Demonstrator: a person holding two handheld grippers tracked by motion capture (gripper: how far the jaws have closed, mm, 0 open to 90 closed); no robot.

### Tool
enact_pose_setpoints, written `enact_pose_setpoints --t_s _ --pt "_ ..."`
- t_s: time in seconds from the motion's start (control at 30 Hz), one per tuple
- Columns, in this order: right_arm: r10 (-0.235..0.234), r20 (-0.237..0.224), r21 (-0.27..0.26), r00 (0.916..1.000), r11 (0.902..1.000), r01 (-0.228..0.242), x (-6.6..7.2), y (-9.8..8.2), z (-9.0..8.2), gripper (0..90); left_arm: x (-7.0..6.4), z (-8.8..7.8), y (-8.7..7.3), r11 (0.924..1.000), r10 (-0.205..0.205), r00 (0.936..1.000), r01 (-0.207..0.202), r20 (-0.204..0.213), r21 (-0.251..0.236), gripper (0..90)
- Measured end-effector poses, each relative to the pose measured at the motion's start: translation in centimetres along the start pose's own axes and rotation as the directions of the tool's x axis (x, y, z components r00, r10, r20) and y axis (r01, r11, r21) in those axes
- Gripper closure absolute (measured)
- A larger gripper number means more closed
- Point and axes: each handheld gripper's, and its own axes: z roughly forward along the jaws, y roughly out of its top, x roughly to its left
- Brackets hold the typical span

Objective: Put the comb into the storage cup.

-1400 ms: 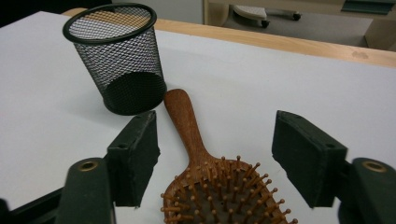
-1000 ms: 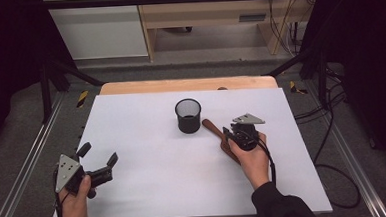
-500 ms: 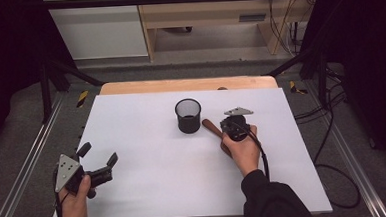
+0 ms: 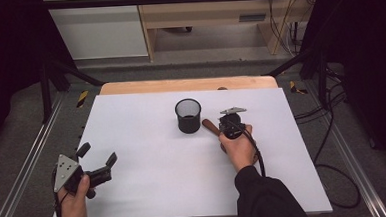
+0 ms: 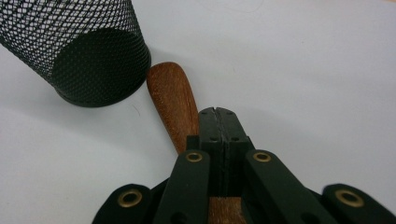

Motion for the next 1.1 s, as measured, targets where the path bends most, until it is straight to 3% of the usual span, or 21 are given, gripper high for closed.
enact_pose_setpoints --t_s 0.57,1.1 --pt "-0.020 0.013 0.108 0.9997 0.9940 0.019 0.3 0.3 1.2 90.0 0.1 0.0 0.1 1.0000 -0.003 1.0000 0.003 -0.002 -0.002 3.2" --pt "-0.070 0.011 0.146 0.9975 0.9869 0.068 0.3 0.1 0.5 90.0 0.1 -0.1 0.1 1.0000 -0.003 1.0000 0.003 -0.002 -0.003 3.2"
